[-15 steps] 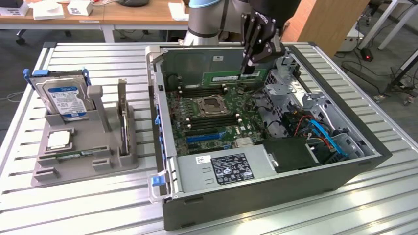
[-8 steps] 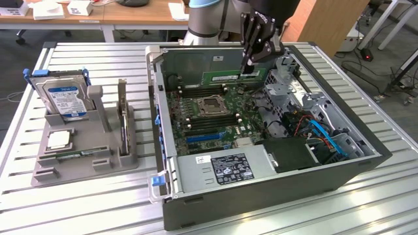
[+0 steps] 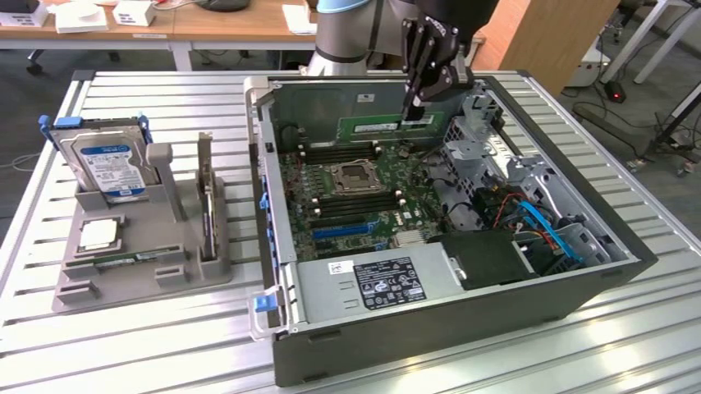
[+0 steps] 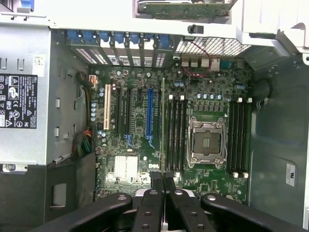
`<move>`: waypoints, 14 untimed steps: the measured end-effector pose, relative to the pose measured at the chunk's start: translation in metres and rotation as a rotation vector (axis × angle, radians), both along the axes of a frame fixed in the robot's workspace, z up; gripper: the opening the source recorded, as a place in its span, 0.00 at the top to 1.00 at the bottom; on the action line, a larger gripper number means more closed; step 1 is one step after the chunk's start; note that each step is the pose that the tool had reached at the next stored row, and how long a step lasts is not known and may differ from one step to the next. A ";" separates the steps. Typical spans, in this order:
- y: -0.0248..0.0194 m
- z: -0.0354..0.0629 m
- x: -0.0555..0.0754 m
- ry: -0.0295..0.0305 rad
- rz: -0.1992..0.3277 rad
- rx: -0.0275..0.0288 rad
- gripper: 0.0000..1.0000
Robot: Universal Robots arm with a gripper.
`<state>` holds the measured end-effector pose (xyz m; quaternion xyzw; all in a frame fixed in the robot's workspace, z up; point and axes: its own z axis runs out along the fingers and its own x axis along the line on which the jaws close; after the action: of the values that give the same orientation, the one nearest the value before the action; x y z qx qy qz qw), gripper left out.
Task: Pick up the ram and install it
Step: 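Pick up the ram and move it above insertion slot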
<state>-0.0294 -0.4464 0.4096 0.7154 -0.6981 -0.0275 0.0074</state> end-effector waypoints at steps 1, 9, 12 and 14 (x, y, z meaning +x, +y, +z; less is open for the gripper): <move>0.0010 0.0000 0.000 0.0000 0.000 0.0000 0.89; 0.0082 -0.0001 0.000 0.0000 0.000 0.0001 0.89; 0.0106 0.0000 0.000 0.0000 0.000 0.0000 0.89; 0.0121 0.0000 0.000 0.0000 0.000 0.0000 0.89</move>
<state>-0.0293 -0.4342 0.4095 0.7154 -0.6981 -0.0275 0.0074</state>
